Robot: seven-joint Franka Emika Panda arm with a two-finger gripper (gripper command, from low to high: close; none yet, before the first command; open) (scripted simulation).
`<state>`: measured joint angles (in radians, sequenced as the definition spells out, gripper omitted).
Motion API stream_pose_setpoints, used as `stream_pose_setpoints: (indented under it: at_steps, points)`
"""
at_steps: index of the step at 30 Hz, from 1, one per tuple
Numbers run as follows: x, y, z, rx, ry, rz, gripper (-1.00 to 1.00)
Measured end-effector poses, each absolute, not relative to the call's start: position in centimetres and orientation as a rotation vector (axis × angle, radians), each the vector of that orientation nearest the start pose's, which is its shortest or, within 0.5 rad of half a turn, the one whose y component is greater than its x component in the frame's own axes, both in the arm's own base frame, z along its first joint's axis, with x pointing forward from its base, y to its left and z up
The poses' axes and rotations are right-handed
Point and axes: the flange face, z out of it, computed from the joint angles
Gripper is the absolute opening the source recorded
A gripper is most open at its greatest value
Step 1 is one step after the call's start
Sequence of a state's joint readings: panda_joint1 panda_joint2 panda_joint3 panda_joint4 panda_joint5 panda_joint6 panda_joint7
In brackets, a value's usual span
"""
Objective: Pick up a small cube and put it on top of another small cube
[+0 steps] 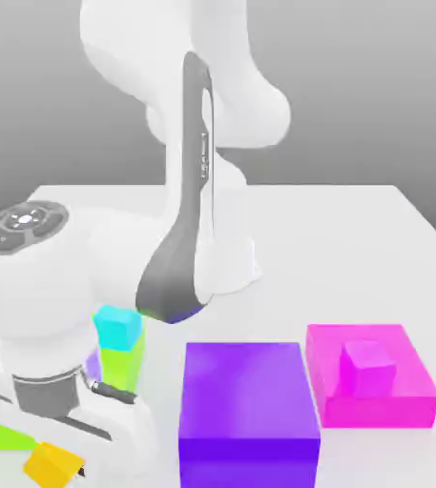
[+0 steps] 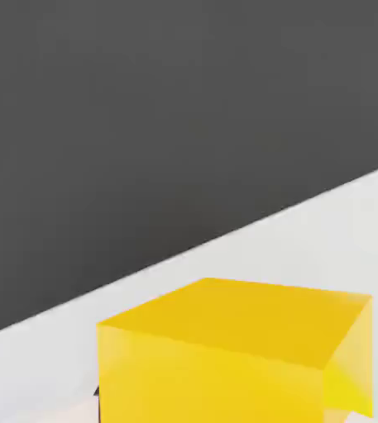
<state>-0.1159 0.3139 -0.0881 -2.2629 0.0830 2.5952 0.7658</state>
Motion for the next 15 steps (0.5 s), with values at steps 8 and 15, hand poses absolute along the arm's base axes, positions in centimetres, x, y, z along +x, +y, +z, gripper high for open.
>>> stream_pose_setpoints:
  at_steps: [8,15]
  points:
    - [47.2,10.7,29.0,-3.047,0.631,-0.015,-1.0]
    - [38.6,19.6,29.9,-3.139,0.07,-0.004,-1.0]
